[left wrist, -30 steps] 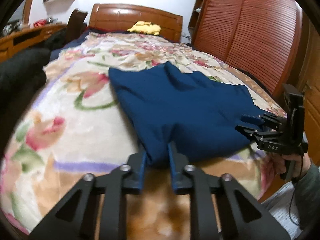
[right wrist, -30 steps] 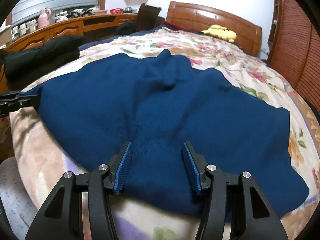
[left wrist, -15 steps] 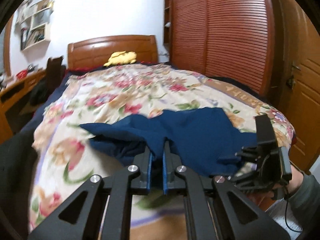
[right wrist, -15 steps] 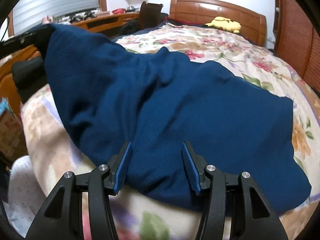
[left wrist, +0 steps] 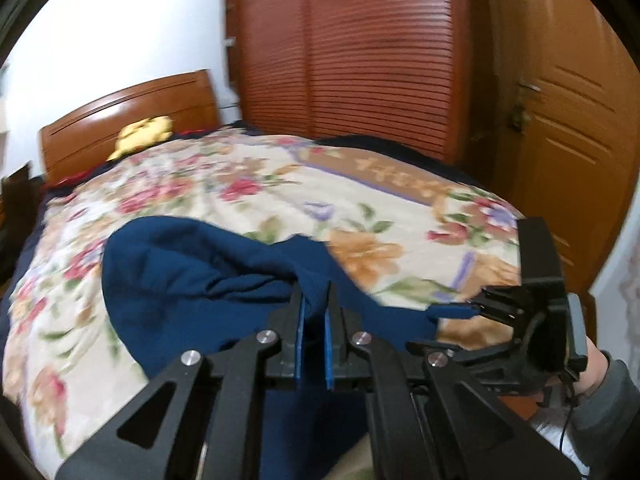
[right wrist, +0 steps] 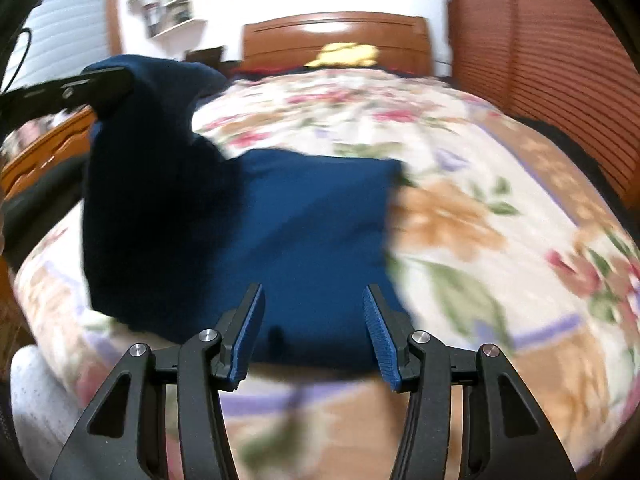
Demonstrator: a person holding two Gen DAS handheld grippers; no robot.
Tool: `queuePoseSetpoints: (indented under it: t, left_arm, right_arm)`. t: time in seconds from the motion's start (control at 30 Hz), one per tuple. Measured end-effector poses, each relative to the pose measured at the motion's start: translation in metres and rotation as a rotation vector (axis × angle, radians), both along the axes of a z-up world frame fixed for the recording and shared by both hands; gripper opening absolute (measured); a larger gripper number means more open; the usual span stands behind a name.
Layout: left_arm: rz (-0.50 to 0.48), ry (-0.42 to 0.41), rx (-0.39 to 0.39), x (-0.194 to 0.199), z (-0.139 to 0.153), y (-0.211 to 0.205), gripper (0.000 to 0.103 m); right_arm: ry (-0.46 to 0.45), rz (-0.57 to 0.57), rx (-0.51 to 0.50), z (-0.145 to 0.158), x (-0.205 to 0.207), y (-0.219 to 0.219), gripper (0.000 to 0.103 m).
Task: Fold large clothes
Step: 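Fold the held edge over the jacket and open the left tool, then pinch the jacket's loose end with the right tool and tuck it under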
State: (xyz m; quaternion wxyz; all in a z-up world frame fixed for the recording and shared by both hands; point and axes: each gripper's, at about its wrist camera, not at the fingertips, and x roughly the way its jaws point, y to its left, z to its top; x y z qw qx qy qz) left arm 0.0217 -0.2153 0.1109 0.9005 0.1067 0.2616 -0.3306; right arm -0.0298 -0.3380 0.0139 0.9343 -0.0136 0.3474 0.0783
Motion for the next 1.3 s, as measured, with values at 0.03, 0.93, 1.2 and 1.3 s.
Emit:
queuePoseSetpoints:
  t: [0.03,0.93,1.2,1.3]
  left_arm:
    - [-0.027,0.013,-0.002,-0.001,-0.005,-0.012,0.003]
    - [0.184,0.011,-0.115,-0.037,-0.052,0.138,0.039]
    - [0.275,0.031,-0.128,-0.025,-0.092,0.177,0.041]
    - [0.299,0.045,-0.133,-0.018,-0.101,0.191,0.041]
  right_arm:
    - [0.002,-0.014,0.004,0.0,-0.002,-0.006,0.051]
    - [-0.095,0.073,0.017,0.059,0.004,0.058,0.051]
    - [0.007,0.067,-0.077,0.026,0.023,0.075,0.052]
    - [0.055,0.063,-0.07,0.011,0.028,0.072,0.052]
